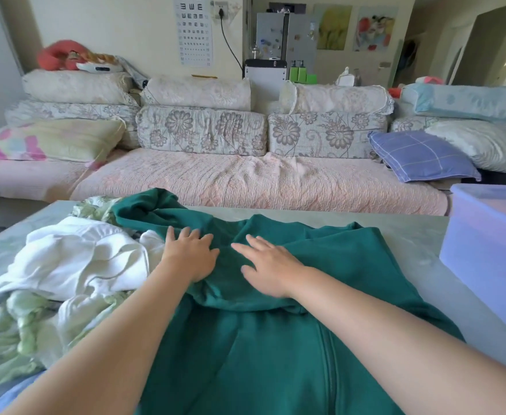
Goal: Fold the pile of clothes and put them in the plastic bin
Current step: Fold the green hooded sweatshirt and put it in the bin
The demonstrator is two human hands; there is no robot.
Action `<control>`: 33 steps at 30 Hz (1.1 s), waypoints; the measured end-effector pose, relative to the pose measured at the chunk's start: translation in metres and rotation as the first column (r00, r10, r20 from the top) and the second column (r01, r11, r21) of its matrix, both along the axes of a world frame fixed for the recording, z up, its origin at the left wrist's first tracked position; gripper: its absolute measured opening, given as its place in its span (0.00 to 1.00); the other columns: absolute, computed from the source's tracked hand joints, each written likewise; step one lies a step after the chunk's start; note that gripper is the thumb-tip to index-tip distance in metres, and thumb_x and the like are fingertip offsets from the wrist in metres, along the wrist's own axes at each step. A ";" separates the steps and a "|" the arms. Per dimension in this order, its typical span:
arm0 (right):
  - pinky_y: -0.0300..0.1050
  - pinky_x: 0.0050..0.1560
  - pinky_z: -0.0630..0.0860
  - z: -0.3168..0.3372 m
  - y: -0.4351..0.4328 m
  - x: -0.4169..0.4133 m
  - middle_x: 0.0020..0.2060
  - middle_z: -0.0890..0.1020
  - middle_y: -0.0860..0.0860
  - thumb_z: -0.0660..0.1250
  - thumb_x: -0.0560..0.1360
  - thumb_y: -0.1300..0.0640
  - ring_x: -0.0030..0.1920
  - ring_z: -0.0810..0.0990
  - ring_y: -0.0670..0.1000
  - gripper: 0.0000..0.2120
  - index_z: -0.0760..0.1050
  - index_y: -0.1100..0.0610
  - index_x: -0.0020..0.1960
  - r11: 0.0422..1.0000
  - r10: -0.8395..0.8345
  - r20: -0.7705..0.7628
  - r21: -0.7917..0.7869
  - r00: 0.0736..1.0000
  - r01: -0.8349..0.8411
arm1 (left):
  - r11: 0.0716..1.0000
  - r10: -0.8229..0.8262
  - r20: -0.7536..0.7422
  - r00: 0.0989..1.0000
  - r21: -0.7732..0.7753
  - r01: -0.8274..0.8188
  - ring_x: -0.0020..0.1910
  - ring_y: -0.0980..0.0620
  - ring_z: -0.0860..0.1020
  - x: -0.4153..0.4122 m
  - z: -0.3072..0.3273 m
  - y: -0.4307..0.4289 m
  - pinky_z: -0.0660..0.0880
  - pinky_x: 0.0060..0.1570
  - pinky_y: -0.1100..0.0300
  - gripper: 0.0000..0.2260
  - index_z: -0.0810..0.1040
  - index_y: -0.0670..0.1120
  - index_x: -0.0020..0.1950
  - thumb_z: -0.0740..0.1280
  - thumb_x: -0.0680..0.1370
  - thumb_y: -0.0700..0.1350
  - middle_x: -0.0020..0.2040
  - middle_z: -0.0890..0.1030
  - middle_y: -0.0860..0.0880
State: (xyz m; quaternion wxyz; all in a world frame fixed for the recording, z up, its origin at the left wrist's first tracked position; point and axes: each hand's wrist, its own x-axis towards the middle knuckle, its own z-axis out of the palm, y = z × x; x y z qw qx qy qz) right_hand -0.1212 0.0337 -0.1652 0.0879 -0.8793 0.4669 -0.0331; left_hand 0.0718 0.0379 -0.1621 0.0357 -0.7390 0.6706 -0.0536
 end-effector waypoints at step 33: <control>0.46 0.42 0.65 0.008 -0.011 0.145 0.43 0.67 0.48 0.63 0.79 0.62 0.47 0.74 0.55 0.20 0.77 0.48 0.68 0.838 0.389 0.131 -0.461 0.912 -0.291 | 0.873 0.210 -0.633 0.745 -0.221 -0.434 0.59 0.41 0.75 0.113 0.045 0.021 0.70 0.49 0.56 0.15 0.74 0.40 0.64 0.62 0.77 0.38 0.59 0.78 0.40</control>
